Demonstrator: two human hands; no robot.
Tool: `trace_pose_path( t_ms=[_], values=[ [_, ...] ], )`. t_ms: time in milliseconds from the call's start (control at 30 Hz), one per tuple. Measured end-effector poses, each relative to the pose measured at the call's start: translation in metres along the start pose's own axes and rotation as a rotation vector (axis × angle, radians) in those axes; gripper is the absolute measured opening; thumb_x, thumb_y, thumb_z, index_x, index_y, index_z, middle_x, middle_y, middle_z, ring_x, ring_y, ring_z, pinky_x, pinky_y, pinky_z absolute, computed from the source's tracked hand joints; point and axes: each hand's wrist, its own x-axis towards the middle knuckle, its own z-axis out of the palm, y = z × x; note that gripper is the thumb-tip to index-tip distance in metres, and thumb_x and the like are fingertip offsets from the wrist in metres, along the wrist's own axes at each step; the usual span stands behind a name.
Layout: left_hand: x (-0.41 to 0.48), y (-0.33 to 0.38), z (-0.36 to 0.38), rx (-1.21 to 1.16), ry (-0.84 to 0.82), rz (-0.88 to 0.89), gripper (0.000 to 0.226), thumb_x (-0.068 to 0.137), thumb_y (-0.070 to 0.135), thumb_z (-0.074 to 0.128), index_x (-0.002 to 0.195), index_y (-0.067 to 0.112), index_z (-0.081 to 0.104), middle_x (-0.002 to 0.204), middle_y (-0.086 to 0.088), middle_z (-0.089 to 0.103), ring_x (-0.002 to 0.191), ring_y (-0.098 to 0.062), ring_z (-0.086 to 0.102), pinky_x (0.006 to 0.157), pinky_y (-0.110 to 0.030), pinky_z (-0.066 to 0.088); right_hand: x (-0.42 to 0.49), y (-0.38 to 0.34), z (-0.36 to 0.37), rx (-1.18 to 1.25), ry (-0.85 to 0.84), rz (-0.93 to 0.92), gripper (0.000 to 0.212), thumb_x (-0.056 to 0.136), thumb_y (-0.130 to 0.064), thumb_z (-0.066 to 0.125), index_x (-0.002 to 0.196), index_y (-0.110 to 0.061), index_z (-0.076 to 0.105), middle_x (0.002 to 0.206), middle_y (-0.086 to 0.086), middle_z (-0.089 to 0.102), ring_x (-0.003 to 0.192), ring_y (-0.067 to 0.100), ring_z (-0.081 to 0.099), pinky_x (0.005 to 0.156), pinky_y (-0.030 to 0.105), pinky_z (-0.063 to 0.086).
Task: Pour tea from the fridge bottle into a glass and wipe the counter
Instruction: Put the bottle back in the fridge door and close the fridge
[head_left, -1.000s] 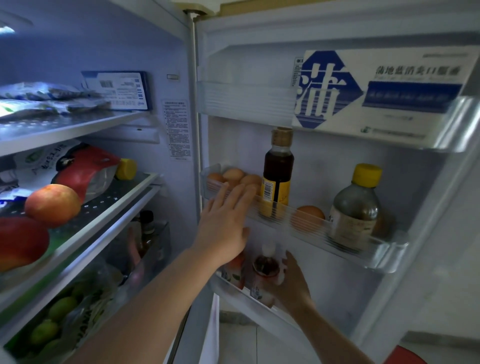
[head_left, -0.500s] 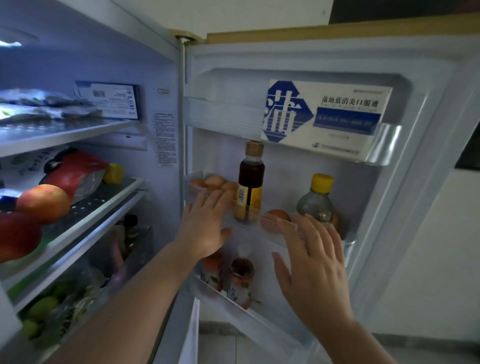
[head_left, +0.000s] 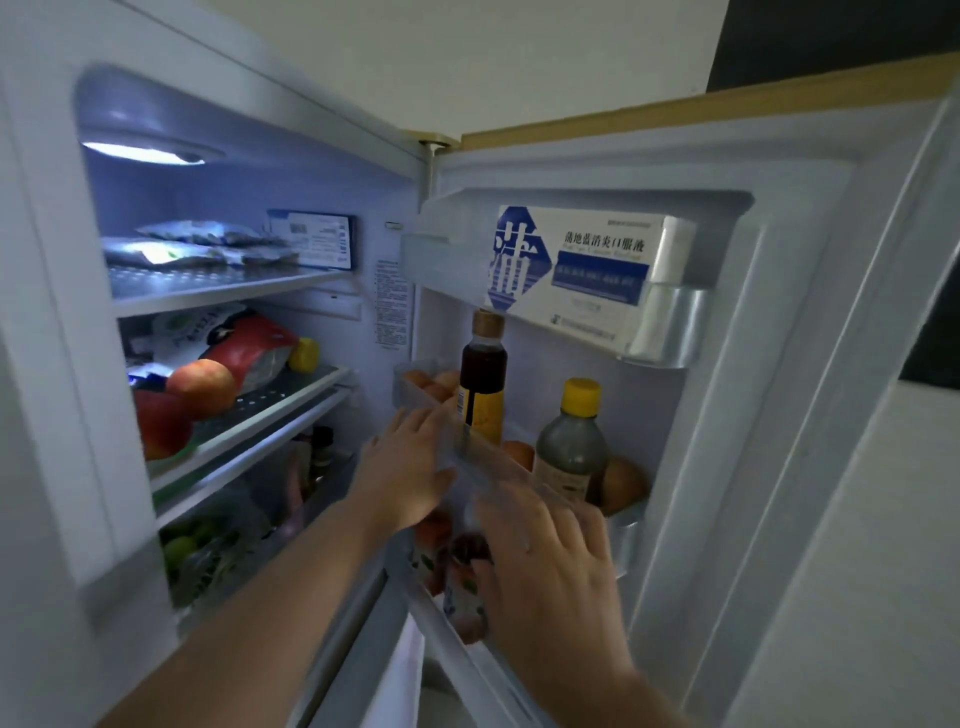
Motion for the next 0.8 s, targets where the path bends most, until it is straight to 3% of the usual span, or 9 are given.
trace_pose_path(
  t_ms=[167,267,400,467,533,600,667,800],
  values=[
    [-0.043,0.001,-0.025,-0.062,0.201,-0.013,0.062,0.085,0.023,0.064,0.140,0.011,0.039,0.139,-0.009,0.048,0.129,-0.026,0.044,0.104,-0.041,0.041,-0.005,-0.018,-0.017,0.185,0.060,-0.159,0.044,0.069,-0.034,0.063,0.112,-0.028,0.059,0.109,-0.004,0.061,0.097,0.013,0.053,0.082,0.031,0.053],
    [-0.067,0.002,-0.044,-0.046,0.289,-0.061,0.061,0.086,0.024,0.062,0.141,0.015,0.037,0.140,-0.007,0.047,0.127,-0.023,0.047,0.106,-0.037,0.041,-0.008,-0.027,-0.045,0.282,0.292,-0.288,0.040,0.074,-0.026,0.061,0.114,-0.028,0.055,0.114,-0.002,0.059,0.105,0.016,0.050,0.088,0.035,0.051],
    [-0.102,0.011,-0.073,0.057,0.470,-0.052,0.055,0.085,0.019,0.064,0.136,0.010,0.044,0.137,-0.011,0.050,0.126,-0.026,0.048,0.102,-0.025,0.034,-0.009,-0.025,-0.098,0.320,0.618,-0.342,0.034,0.088,-0.019,0.048,0.120,-0.031,0.050,0.127,-0.001,0.046,0.123,0.019,0.042,0.107,0.042,0.033],
    [-0.117,0.014,-0.087,0.164,0.577,-0.042,0.056,0.082,0.016,0.069,0.132,0.005,0.049,0.134,-0.015,0.052,0.125,-0.031,0.049,0.103,-0.032,0.037,-0.004,-0.015,-0.114,0.337,0.710,-0.309,0.038,0.092,-0.016,0.044,0.128,-0.027,0.043,0.136,0.003,0.038,0.134,0.022,0.032,0.111,0.047,0.027],
    [-0.127,0.011,-0.099,0.259,0.655,-0.087,0.058,0.079,0.018,0.072,0.131,0.003,0.050,0.137,-0.018,0.050,0.127,-0.037,0.046,0.103,-0.044,0.041,0.007,-0.006,-0.115,0.395,0.733,-0.249,0.049,0.090,-0.009,0.044,0.136,-0.022,0.035,0.144,0.010,0.027,0.140,0.024,0.018,0.114,0.050,0.023],
    [-0.137,0.005,-0.112,0.302,0.699,-0.120,0.062,0.080,0.020,0.072,0.134,0.004,0.046,0.141,-0.022,0.045,0.130,-0.043,0.042,0.102,-0.050,0.039,0.023,-0.004,-0.105,0.482,0.675,-0.195,0.059,0.092,-0.007,0.042,0.144,-0.025,0.022,0.149,0.011,0.017,0.143,0.024,0.006,0.118,0.044,0.015],
    [-0.147,0.001,-0.123,0.355,0.717,-0.157,0.067,0.081,0.023,0.070,0.138,0.005,0.040,0.144,-0.024,0.040,0.132,-0.046,0.037,0.105,-0.051,0.035,0.038,-0.011,-0.089,0.531,0.610,-0.201,0.056,0.097,-0.014,0.036,0.147,-0.025,0.013,0.154,0.006,0.010,0.145,0.021,0.001,0.119,0.038,0.011],
    [-0.162,-0.005,-0.142,0.394,0.699,-0.260,0.069,0.087,0.029,0.063,0.144,0.005,0.032,0.151,-0.022,0.029,0.139,-0.042,0.027,0.109,-0.043,0.020,0.057,-0.038,-0.063,0.564,0.606,-0.360,0.053,0.093,-0.008,0.040,0.143,-0.010,0.021,0.156,-0.006,0.001,0.145,0.018,-0.002,0.118,0.043,0.014]
  ],
)
